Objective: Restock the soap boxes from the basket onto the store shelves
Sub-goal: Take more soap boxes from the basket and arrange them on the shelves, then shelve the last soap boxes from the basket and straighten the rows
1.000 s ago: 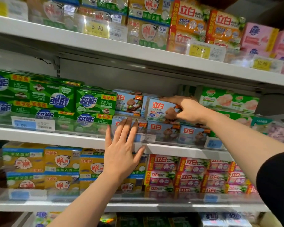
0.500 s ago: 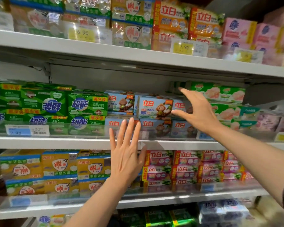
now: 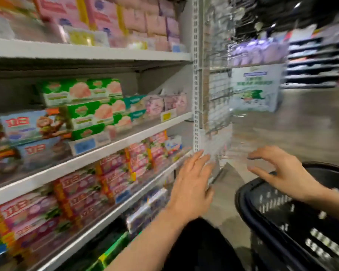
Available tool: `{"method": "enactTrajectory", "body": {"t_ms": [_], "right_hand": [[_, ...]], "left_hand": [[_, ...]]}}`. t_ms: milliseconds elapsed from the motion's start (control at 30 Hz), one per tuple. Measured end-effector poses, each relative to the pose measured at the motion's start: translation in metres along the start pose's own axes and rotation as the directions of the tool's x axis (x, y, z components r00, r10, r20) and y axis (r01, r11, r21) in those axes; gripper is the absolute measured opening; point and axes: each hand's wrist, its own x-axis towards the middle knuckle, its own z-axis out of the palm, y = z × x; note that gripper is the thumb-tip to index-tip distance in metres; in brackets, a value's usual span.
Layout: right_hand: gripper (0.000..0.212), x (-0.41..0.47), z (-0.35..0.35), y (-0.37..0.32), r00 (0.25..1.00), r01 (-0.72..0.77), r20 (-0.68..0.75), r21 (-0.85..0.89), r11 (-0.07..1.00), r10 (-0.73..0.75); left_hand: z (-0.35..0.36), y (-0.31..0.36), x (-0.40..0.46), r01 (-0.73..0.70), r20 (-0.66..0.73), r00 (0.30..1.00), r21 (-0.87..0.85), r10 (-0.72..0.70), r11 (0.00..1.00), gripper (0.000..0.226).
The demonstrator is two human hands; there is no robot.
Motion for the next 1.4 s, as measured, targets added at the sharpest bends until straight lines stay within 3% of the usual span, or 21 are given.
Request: {"method": "enactTrajectory", "body": {"t_ms": [67, 167, 233, 367, 533, 633, 800, 933, 1033, 1100, 1167, 1267, 1400], "right_hand": [[0.044, -0.043, -0.012, 0.044, 0.993, -0.112, -0.03, -0.035, 0.993, 0.111], [0.016, -0.103, -0.023, 0.094, 0.951, -0.308, -0.063, -0.064, 0.949, 0.304], [0.015, -0.134, -0.025, 0.119, 0.91, -0.414, -0.049, -0.084, 0.907, 0.411], [0.02, -0.18, -0.02, 0.165, 0.805, -0.589, 0.053, -0.044, 0.807, 0.591], [0.037, -0.201, 0.001, 0.213, 0.636, -0.722, 0.261, -0.132, 0.68, 0.726], [0.044, -0.209, 0.021, 0.239, 0.506, -0.801, 0.307, -0.179, 0.571, 0.806], [0.027, -0.233, 0.073, 0.252, 0.318, -0.899, 0.298, -0.208, 0.386, 0.9], [0.021, -0.253, 0.105, 0.247, 0.242, -0.947, 0.311, -0.131, 0.293, 0.919], [0.024, -0.269, 0.118, 0.243, 0.172, -0.967, 0.332, -0.124, 0.224, 0.927], [0.032, -0.286, 0.121, 0.239, 0.099, -0.958, 0.342, -0.22, 0.182, 0.934], [0.034, -0.303, 0.119, 0.233, 0.099, -0.901, 0.355, -0.364, 0.234, 0.93], [0.033, -0.319, 0.117, 0.224, 0.167, -0.793, 0.395, -0.491, 0.362, 0.903], [0.056, -0.326, 0.118, 0.221, 0.292, -0.719, 0.355, -0.53, 0.448, 0.888]], "left_hand": [[0.037, 0.034, 0.024, -0.106, 0.019, 0.994, -0.122, 0.109, 0.987, 0.037], [0.082, 0.081, 0.055, -0.221, 0.11, 0.961, -0.254, 0.255, 0.942, 0.025], [0.108, 0.108, 0.073, -0.267, 0.205, 0.917, -0.322, 0.343, 0.908, 0.024], [0.153, 0.163, 0.1, -0.448, 0.371, 0.758, -0.303, 0.537, 0.841, 0.033], [0.209, 0.198, 0.118, -0.655, 0.458, 0.561, -0.264, 0.689, 0.708, 0.055], [0.248, 0.2, 0.125, -0.673, 0.613, 0.49, -0.186, 0.62, 0.716, 0.059], [0.302, 0.191, 0.128, -0.418, 0.807, 0.459, -0.172, 0.371, 0.892, 0.06], [0.34, 0.179, 0.107, -0.312, 0.865, 0.409, -0.168, 0.291, 0.935, 0.054], [0.359, 0.173, 0.084, -0.25, 0.924, 0.318, -0.134, 0.212, 0.959, 0.054], [0.365, 0.169, 0.066, -0.232, 0.96, 0.223, -0.115, 0.168, 0.966, 0.058], [0.364, 0.168, 0.049, -0.272, 0.982, 0.113, -0.114, 0.149, 0.956, 0.066], [0.363, 0.173, 0.032, -0.328, 0.995, -0.012, -0.097, 0.099, 0.94, 0.075], [0.367, 0.182, 0.014, -0.291, 0.998, 0.0, -0.056, 0.059, 0.955, 0.087]]}}
